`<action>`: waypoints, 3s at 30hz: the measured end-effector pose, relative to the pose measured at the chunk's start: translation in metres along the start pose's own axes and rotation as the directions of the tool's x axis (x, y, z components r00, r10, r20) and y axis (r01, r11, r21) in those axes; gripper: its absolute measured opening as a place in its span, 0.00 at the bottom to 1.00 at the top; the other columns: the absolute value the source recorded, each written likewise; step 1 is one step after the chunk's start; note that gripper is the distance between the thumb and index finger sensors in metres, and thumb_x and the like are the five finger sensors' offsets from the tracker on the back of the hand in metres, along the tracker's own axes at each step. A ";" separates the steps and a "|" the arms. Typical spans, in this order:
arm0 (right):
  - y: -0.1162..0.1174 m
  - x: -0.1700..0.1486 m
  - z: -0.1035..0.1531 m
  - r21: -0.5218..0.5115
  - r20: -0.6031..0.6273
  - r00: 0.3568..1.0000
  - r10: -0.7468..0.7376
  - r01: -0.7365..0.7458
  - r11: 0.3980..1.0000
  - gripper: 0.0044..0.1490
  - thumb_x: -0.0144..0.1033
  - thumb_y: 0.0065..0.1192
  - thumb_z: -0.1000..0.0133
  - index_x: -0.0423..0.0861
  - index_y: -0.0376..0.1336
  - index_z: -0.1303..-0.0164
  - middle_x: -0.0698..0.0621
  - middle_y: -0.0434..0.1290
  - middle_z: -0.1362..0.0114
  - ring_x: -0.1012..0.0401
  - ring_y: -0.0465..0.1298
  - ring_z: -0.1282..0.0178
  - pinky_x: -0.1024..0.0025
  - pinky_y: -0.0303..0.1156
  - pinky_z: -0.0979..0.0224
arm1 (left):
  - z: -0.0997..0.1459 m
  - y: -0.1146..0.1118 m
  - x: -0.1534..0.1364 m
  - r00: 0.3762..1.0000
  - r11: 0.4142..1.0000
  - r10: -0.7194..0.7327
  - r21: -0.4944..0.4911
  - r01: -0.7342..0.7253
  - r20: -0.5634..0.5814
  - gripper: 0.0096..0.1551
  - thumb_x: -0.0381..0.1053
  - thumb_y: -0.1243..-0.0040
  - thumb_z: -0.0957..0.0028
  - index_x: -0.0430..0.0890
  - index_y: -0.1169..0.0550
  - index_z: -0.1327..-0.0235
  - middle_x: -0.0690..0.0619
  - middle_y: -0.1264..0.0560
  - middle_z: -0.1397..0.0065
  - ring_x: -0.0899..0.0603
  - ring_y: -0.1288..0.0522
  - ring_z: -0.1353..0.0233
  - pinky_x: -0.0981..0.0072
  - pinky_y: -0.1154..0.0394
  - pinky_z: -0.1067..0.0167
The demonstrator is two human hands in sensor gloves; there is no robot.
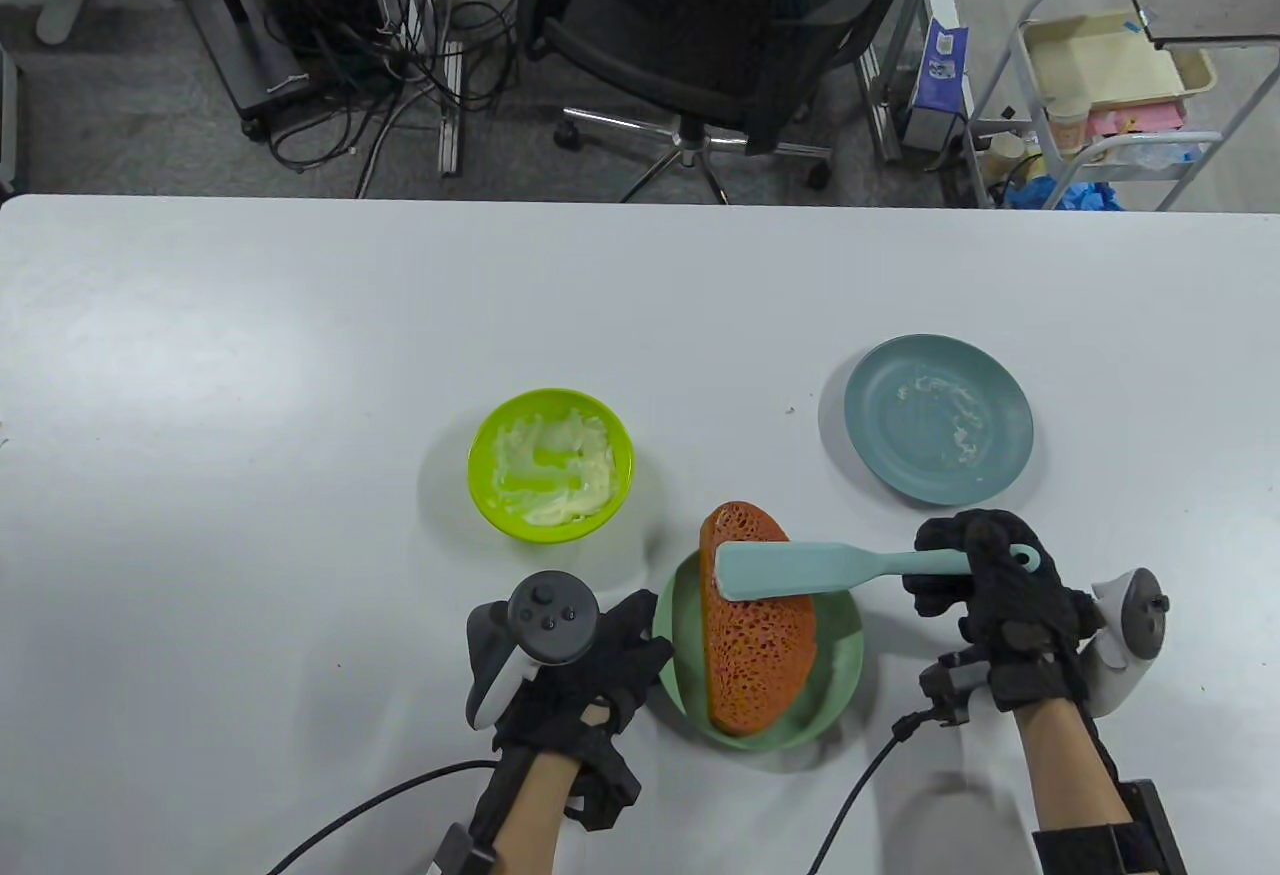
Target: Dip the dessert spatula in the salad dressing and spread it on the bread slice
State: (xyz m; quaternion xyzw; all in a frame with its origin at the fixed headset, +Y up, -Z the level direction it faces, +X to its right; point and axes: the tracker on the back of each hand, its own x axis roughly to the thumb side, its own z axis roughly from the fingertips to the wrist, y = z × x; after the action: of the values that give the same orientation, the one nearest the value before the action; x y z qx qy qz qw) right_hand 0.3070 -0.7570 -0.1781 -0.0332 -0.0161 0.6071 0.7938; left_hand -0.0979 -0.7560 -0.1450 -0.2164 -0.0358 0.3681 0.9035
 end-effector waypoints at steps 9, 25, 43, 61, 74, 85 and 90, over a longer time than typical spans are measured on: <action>-0.002 0.007 0.004 -0.051 0.007 0.999 0.039 -0.039 0.998 0.26 0.49 0.67 0.49 0.44 0.70 0.49 0.37 0.78 0.45 0.41 0.83 0.62 0.58 0.85 0.62 | 0.000 0.000 0.000 1.000 1.000 0.000 0.000 0.000 0.000 0.32 0.54 0.34 0.44 0.44 0.28 0.28 0.53 0.15 0.50 0.51 0.14 0.61 0.67 0.17 0.64; -0.046 0.033 0.011 -0.187 0.088 0.994 0.066 -0.049 0.981 0.24 0.51 0.62 0.46 0.44 0.71 0.52 0.37 0.78 0.48 0.40 0.80 0.65 0.56 0.79 0.65 | 0.000 -0.001 0.000 1.000 1.000 0.000 0.001 0.000 -0.003 0.32 0.54 0.34 0.44 0.45 0.28 0.28 0.53 0.15 0.50 0.52 0.14 0.60 0.67 0.17 0.63; -0.033 0.016 0.005 -0.092 0.046 0.997 0.054 -0.050 0.994 0.27 0.53 0.65 0.48 0.44 0.70 0.50 0.37 0.78 0.47 0.41 0.83 0.64 0.58 0.84 0.64 | 0.000 -0.001 0.000 1.000 1.000 0.000 0.001 0.000 -0.002 0.31 0.53 0.34 0.43 0.45 0.28 0.29 0.53 0.15 0.50 0.51 0.14 0.60 0.66 0.17 0.63; -0.006 0.006 0.007 -0.039 0.015 0.999 0.041 -0.040 0.998 0.27 0.52 0.65 0.49 0.45 0.69 0.48 0.37 0.78 0.45 0.41 0.83 0.62 0.58 0.85 0.62 | 0.000 -0.001 0.000 1.000 1.000 0.000 0.001 0.000 -0.002 0.31 0.53 0.34 0.43 0.45 0.28 0.29 0.53 0.16 0.50 0.52 0.14 0.61 0.67 0.17 0.63; 0.012 0.000 0.012 -0.018 0.018 0.999 0.026 -0.026 0.999 0.28 0.52 0.66 0.49 0.45 0.69 0.48 0.37 0.78 0.45 0.41 0.83 0.61 0.57 0.85 0.62 | 0.000 -0.001 0.000 1.000 1.000 -0.008 0.005 0.008 -0.005 0.32 0.54 0.34 0.43 0.45 0.28 0.28 0.54 0.15 0.51 0.52 0.14 0.61 0.67 0.17 0.63; 0.003 0.004 0.010 -0.019 -0.009 0.999 0.032 -0.032 0.999 0.27 0.52 0.63 0.47 0.43 0.70 0.51 0.35 0.78 0.48 0.40 0.82 0.65 0.56 0.83 0.65 | 0.000 -0.001 0.000 1.000 1.000 -0.006 0.004 0.006 -0.006 0.32 0.54 0.34 0.43 0.45 0.28 0.28 0.54 0.16 0.51 0.52 0.14 0.61 0.67 0.17 0.63; -0.002 0.018 0.013 -0.077 0.049 0.992 0.117 -0.113 0.991 0.26 0.51 0.62 0.47 0.41 0.71 0.54 0.35 0.79 0.51 0.40 0.82 0.67 0.56 0.80 0.68 | 0.000 -0.001 0.000 1.000 1.000 -0.002 0.002 0.002 -0.006 0.32 0.54 0.34 0.43 0.45 0.28 0.28 0.54 0.16 0.50 0.52 0.14 0.61 0.67 0.17 0.63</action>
State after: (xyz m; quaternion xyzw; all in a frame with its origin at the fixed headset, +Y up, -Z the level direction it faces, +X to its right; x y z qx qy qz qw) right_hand 0.3132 -0.7398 -0.1656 -0.0472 -0.0578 0.6516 0.7548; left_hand -0.0972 -0.7567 -0.1445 -0.2169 -0.0328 0.3665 0.9042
